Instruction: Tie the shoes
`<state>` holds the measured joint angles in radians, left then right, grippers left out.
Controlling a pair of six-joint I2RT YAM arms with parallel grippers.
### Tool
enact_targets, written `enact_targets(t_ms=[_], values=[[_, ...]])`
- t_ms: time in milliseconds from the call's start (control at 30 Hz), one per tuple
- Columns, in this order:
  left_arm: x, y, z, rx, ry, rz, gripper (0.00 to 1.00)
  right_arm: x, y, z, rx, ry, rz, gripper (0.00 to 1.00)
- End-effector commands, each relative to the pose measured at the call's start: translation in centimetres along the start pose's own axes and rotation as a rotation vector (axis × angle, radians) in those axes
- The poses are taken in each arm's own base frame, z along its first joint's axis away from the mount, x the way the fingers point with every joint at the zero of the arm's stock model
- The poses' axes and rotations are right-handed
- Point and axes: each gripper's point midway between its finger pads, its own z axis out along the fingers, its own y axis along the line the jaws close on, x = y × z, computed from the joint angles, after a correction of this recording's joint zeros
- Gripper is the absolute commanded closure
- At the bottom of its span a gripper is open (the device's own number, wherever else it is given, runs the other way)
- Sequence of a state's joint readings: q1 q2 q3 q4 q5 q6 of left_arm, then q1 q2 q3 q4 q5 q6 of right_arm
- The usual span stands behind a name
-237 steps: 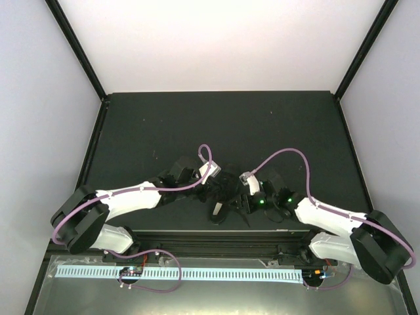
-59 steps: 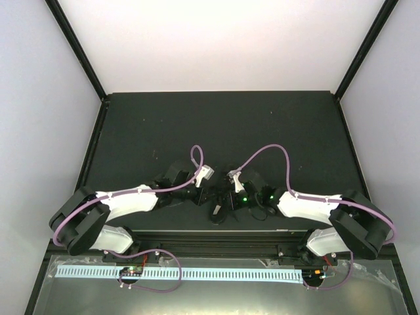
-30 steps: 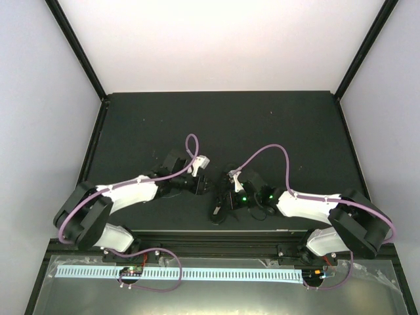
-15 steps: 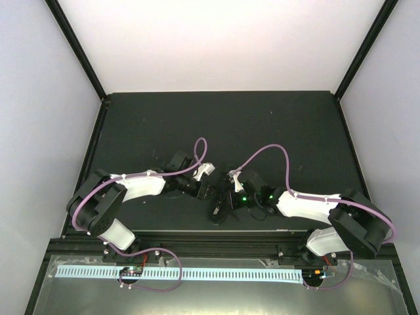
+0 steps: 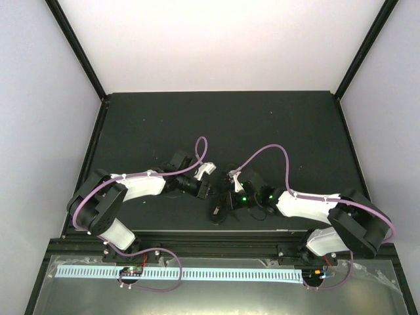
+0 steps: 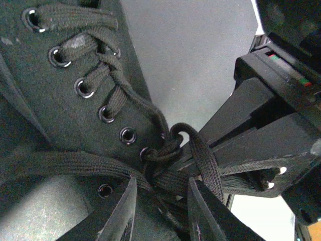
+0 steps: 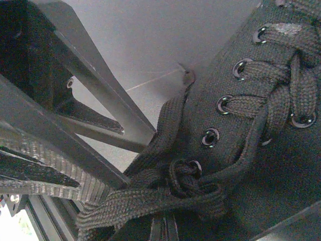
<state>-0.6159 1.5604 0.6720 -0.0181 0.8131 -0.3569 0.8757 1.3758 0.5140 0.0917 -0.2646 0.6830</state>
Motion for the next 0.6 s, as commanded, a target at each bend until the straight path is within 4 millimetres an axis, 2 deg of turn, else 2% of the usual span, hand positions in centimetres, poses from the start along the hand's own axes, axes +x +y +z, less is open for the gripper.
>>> enact_targets(t_ms=[0,567], values=[[-1.8,-1.5,-0.3,0.058,-0.05,0.04,0.71,-0.7,-0.1,0.2,0.021,-0.028,0.0,0.98],[-1.2,-1.4,1.0,0.096,-0.009,0.019,0.67,-0.7,-0.1,0.3,0.016,-0.026,-0.001,0.98]])
